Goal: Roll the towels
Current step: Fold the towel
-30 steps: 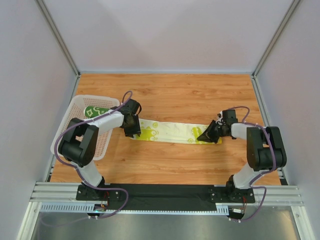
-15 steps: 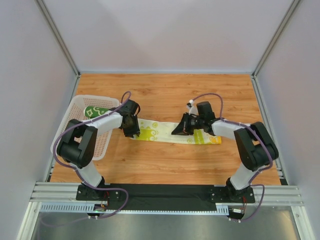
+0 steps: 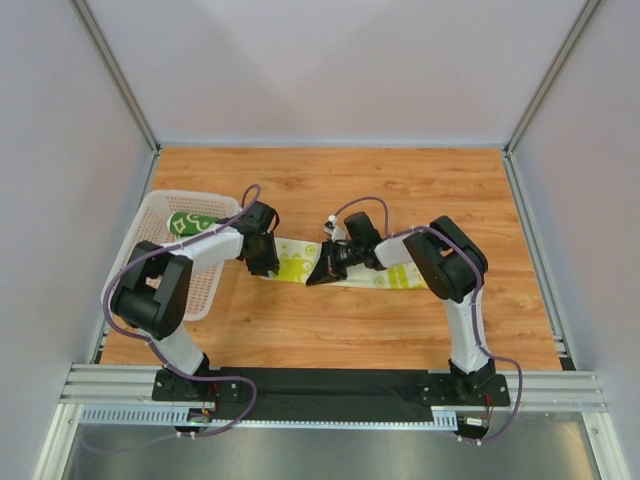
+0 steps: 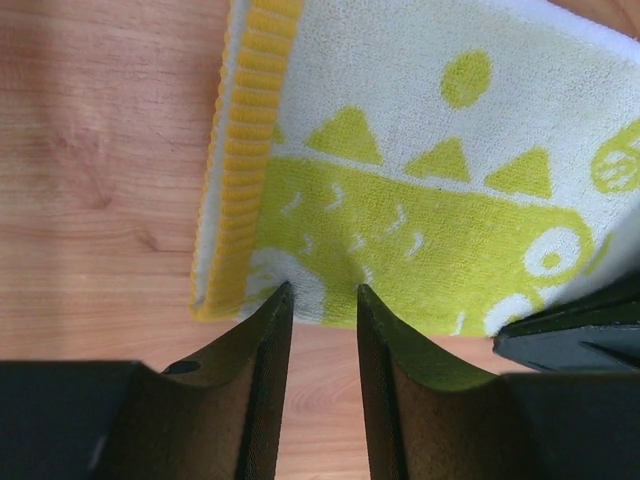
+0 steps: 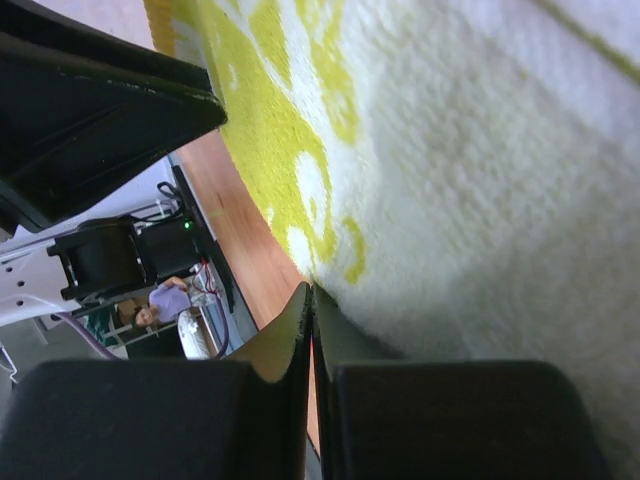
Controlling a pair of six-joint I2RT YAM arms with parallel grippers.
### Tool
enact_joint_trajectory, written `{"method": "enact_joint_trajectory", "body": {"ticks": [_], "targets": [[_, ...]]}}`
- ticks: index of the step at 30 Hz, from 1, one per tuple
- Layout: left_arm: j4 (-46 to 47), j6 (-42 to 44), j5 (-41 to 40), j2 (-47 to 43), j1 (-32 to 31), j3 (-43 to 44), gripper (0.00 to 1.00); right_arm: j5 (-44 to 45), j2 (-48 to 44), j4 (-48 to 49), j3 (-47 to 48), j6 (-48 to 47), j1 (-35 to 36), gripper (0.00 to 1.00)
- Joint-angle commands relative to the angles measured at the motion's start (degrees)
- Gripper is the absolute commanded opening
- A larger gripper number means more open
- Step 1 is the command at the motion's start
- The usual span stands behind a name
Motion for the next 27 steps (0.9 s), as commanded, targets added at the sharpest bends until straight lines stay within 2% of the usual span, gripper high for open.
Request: {"method": "enact_joint_trajectory", "body": {"ticks": [1, 6, 12, 18, 20, 23, 25, 27], "targets": [[-3.46, 0.90, -0.70, 0.02, -0.08, -2.20, 0.39, 1.05, -0.57, 0.89, -1.11, -1.54, -0.82, 0.00], [-4.16, 2.22, -1.24, -0.07, 1.07, -2.29, 0.39, 2.12, -3.38, -1.33, -5.76, -4.71, -3.10, 0.00], [-4.95, 4.33, -2.47, 0.19, 3.18, -1.76, 0.38, -1.22, -6.55, -1.41, -12.61, -6.82, -6.80, 0.00], [-6.54, 6.26, -3.71, 1.33, 4.06, 0.26, 0.38, -4.37, -10.06, 3.24, -19.39, -4.45, -12.77, 0.00], [-7.06, 6.87, -3.70, 2.03, 3.97, 0.79, 0.37, -6.31, -10.77, 8.76, -23.25, 0.26, -16.45, 0.00], [-8.02, 7.67, -4.14, 2.91, 4.14, 2.02, 0.37, -9.47, -10.60, 22.54, -29.56, 9.57, -20.76, 0.00], [-8.38, 8.02, -4.32, 3.09, 4.14, 2.72, 0.37, -10.53, -10.51, 29.40, -31.78, 12.33, -23.04, 0.00], [-8.56, 8.28, -4.41, 3.35, 4.23, 3.07, 0.37, -10.45, -10.94, 30.84, -33.89, 13.30, -24.37, 0.00]]}}
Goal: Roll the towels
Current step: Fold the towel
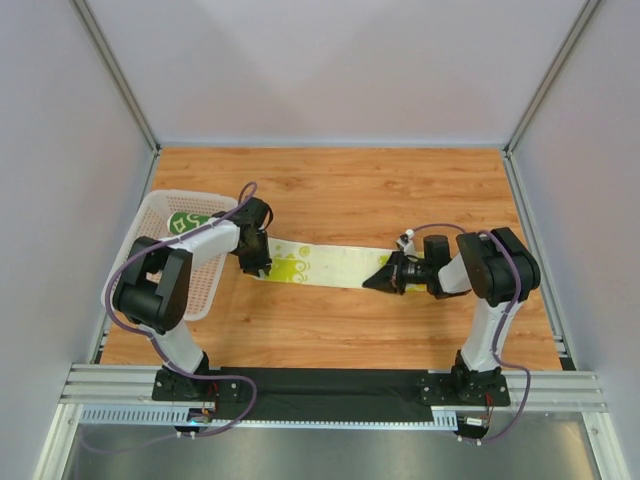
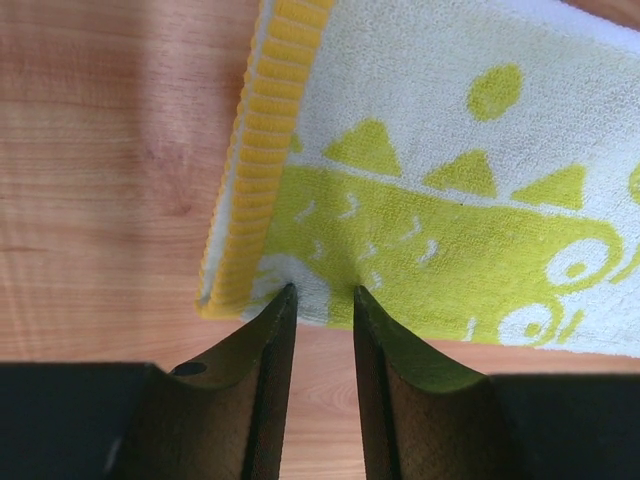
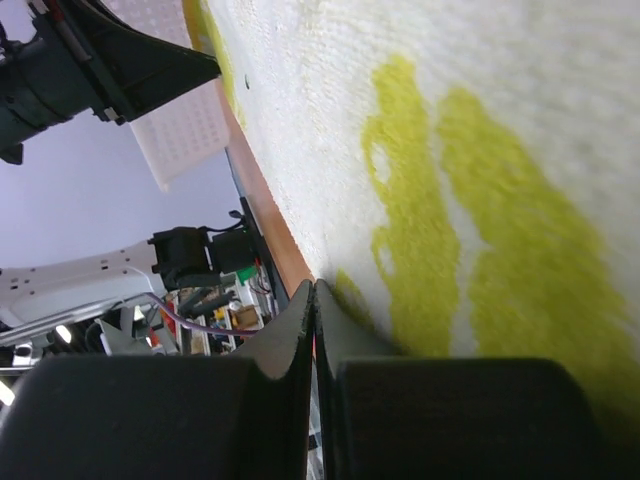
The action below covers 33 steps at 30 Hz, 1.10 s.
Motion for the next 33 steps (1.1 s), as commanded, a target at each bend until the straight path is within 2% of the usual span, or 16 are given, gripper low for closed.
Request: {"method": "enact_joint_trajectory", "body": {"ticks": [1, 13, 22, 26, 29, 30, 32, 33], "targets": [[-3.22, 2.91, -3.97, 1.76, 1.04, 0.56, 0.37, -0.20, -0.78, 8.16, -3.78, 7.56, -3.02, 0.00], [-4.10, 3.44, -4.15, 1.67, 2.62, 1.00, 0.36, 1.91, -7.01, 9.48, -11.16, 7.22, -16.12, 0.00], [-4.28, 3.26, -3.53, 1.58, 3.41, 1.18, 0.36, 9.90, -15.45, -5.72, -10.29, -2.98, -16.65, 0.00], [-3.84, 2.82, -2.74, 0.88, 3.41, 0.91, 0.36, 13.51, -26.51, -15.03, -8.97, -6.67, -16.65, 0.02], [-4.10, 2.47, -2.39, 0.01, 3.41, 1.26, 0.38, 20.09, -39.42, -29.51, -4.68, -11.59, -16.65, 0.20], [-4.36, 2.38, -2.22, -0.35, 3.41, 1.61, 0.38, 22.72, -45.89, -38.43, -1.88, -14.13, -16.57, 0.36], [-5.42, 2.38, -1.86, -1.40, 3.41, 2.23, 0.44, 30.02, -50.95, -45.77, 0.95, -15.64, -16.57, 0.48], [-5.86, 2.29, -1.78, -2.01, 3.41, 2.84, 0.46, 32.30, -53.06, -52.68, 2.27, -16.43, -16.57, 0.57]]}}
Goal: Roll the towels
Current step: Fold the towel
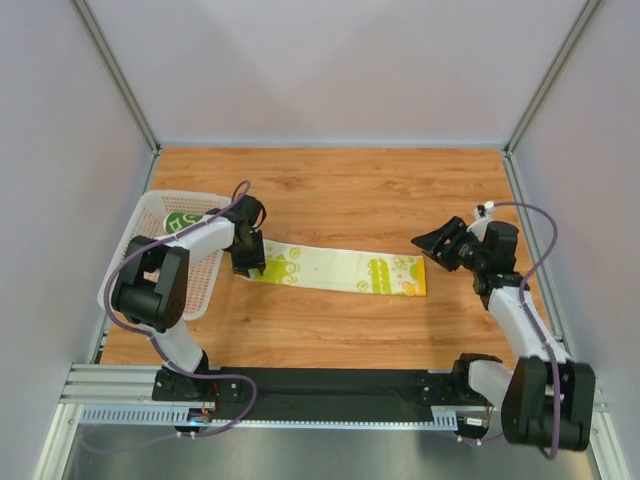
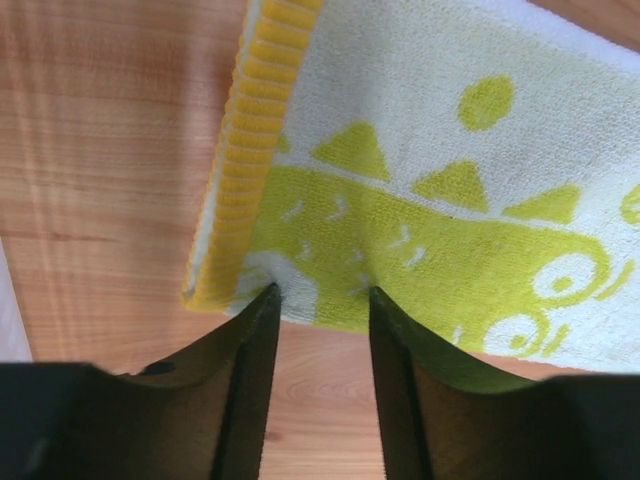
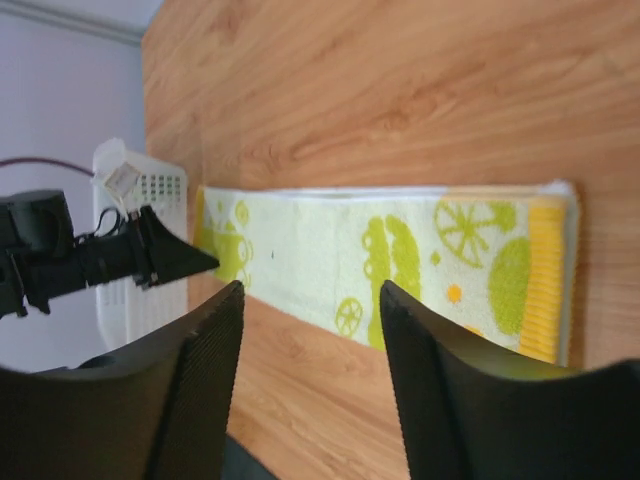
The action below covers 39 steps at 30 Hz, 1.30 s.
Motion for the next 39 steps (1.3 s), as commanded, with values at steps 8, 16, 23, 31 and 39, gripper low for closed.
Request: {"method": "enact_joint_trajectory", "body": {"ticks": [8, 16, 23, 31, 39], "targets": [[-9.41, 1.82, -0.28, -12.86, 0.59, 6.51, 0.72, 14.26, -7.46, -33.78, 4.37, -5.82, -0.04, 0.62], [-20.04, 5.68, -5.46, -23.22, 0.59, 12.58, 0.80, 12.48, -10.35, -31.22, -3.11, -1.95, -0.04, 0.61], [-21.81, 10.08, -11.62, -32.29, 0.59, 10.05, 0.80, 14.34, -4.65, -28.24, -4.52, -1.86, -0.04, 0.58], [-16.89, 11.05, -12.77, -36.87, 1.30, 2.40, 0.80, 15.91, 3.97, -21.12, -3.56, -1.59, -0.13, 0.47], [-16.36, 11.31, -11.71, -36.08, 2.26, 1.43, 0.80, 17.06, 9.51, -18.65, -2.24, -2.91, -0.30, 0.44]]}}
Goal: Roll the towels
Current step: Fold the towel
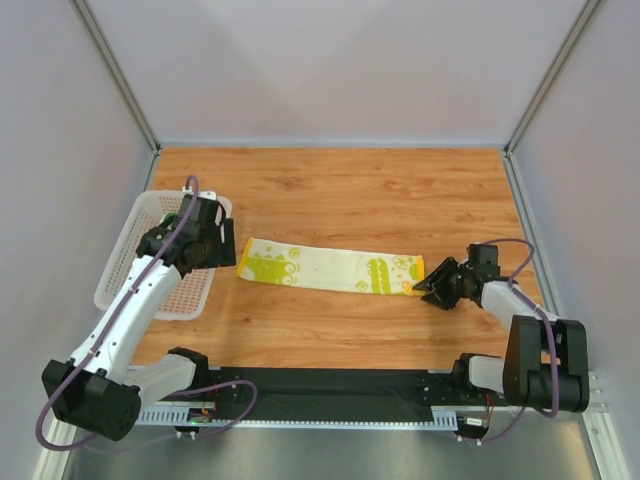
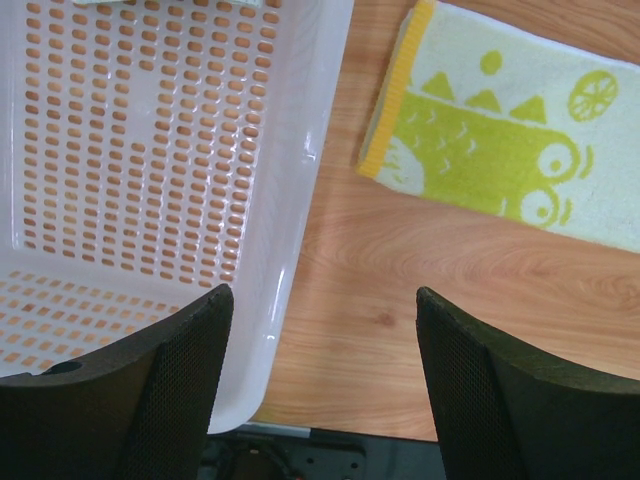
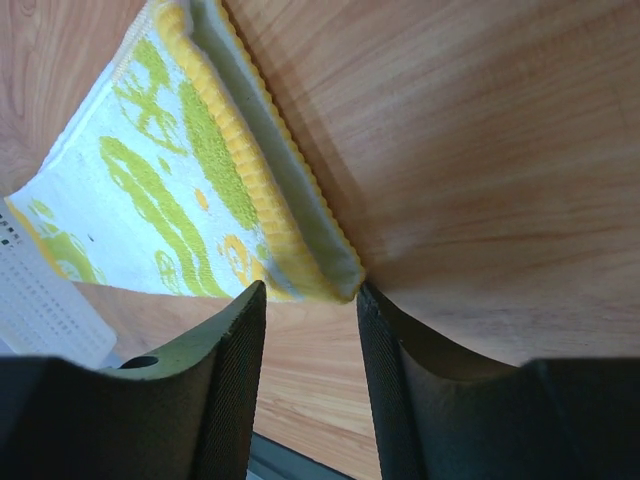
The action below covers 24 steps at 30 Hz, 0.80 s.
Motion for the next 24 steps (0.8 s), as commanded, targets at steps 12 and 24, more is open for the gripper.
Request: {"method": "enact_joint_trajectory", "body": {"ticks": [12, 24], "targets": [[1.72, 1.50, 0.79, 0.19, 1.79, -0.02, 0.80, 7.14, 3.56, -1.46, 2.93, -3.90, -0.98, 0.05], [1.98, 1.41, 2.20, 0.28, 1.79, -0.02, 0.79, 27.62, -12.62, -17.63, 13.83, -6.98, -2.31, 0.00]]}}
